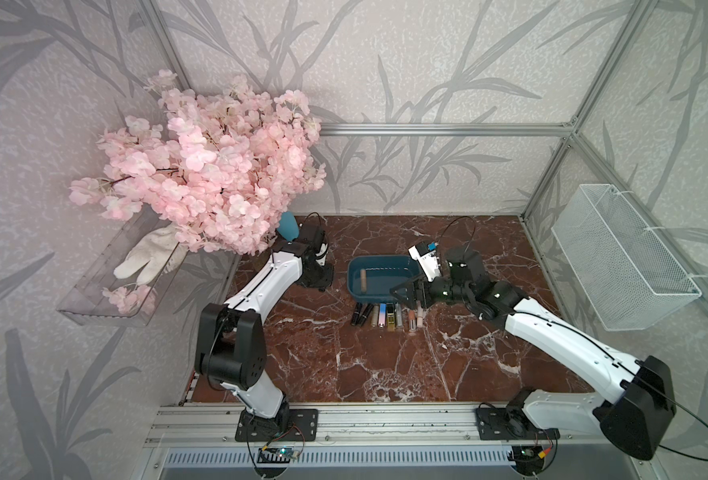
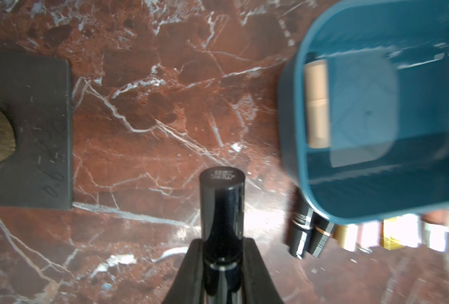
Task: Put the lipstick into the storage box
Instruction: Pick up the lipstick at the center of the board.
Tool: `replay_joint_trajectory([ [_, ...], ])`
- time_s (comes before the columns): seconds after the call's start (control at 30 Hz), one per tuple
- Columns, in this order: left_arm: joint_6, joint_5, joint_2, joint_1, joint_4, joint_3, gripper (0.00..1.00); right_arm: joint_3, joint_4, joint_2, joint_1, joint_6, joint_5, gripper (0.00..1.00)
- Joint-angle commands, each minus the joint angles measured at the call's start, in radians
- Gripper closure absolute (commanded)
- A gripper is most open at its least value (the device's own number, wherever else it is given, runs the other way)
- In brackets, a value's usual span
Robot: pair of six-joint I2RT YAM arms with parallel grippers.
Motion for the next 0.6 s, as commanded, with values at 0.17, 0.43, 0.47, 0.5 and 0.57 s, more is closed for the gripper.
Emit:
replay_joint_trajectory([
  [0.17, -0.126, 0.228, -0.103, -0.016, 0.002, 0.007, 0.86, 0.007, -0.037, -0.077, 0.002, -0.08, 0.015, 0.18],
  [0.43, -0.183, 0.249, -0.068, -0.134, 0.037, 0.074, 0.86, 0.07, -0.182, -0.075, -0.022, -0.19, 0.001, 0.18],
  [0.47, -0.188, 0.244, -0.055, -0.149, 0.038, 0.086, 0.86, 0.081, -0.201, -0.07, -0.029, -0.197, -0.008, 0.18],
  [0.5, -0.193, 0.238, -0.04, -0.164, 0.042, 0.096, 0.86, 0.087, -0.216, -0.068, -0.032, -0.204, -0.013, 0.18],
  [0.57, -0.207, 0.227, -0.01, -0.185, 0.048, 0.119, 0.86, 0.089, -0.23, -0.069, -0.042, -0.205, -0.019, 0.18],
])
